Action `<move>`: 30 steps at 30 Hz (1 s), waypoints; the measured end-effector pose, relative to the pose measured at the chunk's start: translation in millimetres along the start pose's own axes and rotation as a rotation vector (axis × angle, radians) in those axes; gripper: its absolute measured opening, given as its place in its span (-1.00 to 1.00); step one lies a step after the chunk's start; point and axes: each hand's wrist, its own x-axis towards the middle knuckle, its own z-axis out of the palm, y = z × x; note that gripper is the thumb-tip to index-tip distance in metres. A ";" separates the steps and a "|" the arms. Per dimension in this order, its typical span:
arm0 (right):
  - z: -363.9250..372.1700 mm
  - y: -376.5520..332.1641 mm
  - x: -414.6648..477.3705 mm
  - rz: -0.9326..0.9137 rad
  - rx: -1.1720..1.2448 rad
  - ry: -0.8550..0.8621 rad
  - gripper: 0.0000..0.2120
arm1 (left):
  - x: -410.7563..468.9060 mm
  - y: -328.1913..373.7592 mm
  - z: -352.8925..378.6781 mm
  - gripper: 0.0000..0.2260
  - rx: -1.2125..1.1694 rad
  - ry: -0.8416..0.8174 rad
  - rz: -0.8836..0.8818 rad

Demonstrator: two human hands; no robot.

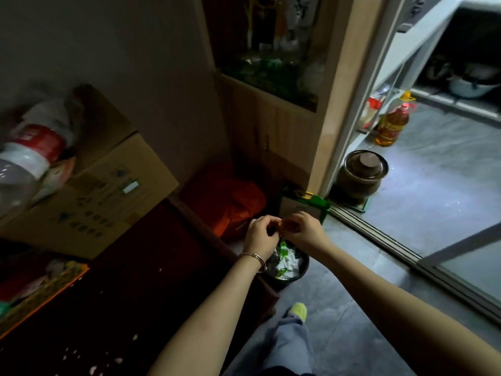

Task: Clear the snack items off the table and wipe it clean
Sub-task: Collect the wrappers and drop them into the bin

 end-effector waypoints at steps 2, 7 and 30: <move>-2.8 12.3 12.4 0.018 0.011 -0.001 -0.79 | 16.0 -1.0 11.3 -0.78 -0.007 -0.028 -0.005; -4.7 36.2 45.4 0.062 0.003 -0.062 -0.75 | 51.2 -5.0 31.4 -0.79 -0.010 -0.061 -0.045; 101.6 214.1 158.0 0.267 0.074 -0.253 -0.80 | 159.7 -119.4 193.0 -0.76 0.033 -0.158 -0.327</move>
